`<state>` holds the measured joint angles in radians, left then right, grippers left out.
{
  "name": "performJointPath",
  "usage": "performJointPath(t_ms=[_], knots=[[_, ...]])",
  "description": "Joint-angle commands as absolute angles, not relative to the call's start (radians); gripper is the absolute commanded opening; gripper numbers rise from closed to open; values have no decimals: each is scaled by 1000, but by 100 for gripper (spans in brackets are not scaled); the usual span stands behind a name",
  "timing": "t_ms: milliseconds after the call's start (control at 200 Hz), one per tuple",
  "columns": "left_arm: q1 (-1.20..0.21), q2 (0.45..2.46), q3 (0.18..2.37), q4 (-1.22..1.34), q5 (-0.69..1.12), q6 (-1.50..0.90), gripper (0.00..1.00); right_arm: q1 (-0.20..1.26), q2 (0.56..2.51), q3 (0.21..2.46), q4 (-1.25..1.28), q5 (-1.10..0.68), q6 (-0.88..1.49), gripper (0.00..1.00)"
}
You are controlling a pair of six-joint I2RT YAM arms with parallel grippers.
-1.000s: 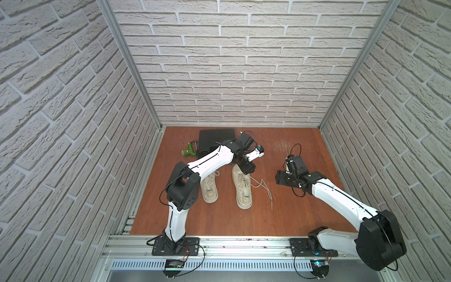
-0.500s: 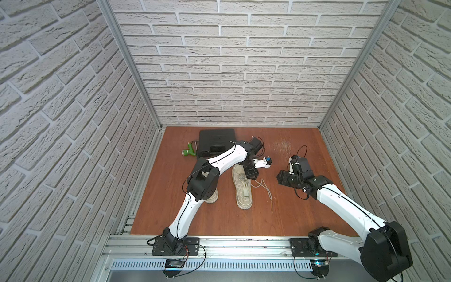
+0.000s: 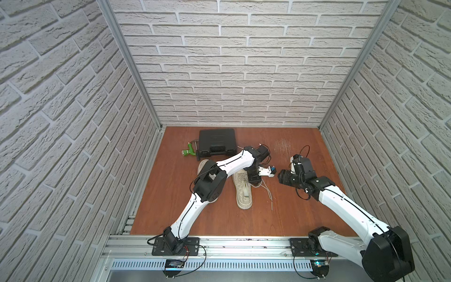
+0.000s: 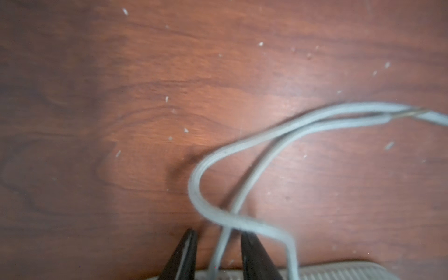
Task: Tie the shoes
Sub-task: Cross the shoelace with the shoelace.
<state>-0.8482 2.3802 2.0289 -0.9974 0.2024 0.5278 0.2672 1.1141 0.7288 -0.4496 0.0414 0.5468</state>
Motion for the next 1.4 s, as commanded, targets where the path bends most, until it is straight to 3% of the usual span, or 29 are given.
performJointPath(t_ms=[0, 185, 550, 905, 1190, 1395], knots=[[-851, 2380, 2041, -988, 183, 529, 18, 259, 1094, 722, -433, 29, 552, 67], [-848, 2248, 1923, -887, 195, 512, 0, 258, 1104, 713, -399, -32, 536, 63], [-803, 1888, 1556, -637, 193, 399, 0, 270, 1324, 674, -100, -295, 701, 59], [-763, 1753, 1431, -602, 137, 321, 0, 365, 1614, 757, 53, -251, 808, 59], [-625, 1504, 1223, -474, 208, 144, 0, 377, 1576, 750, -9, -139, 760, 57], [-504, 1347, 1039, -292, 369, -9, 0, 376, 1426, 770, -36, -110, 463, 62]])
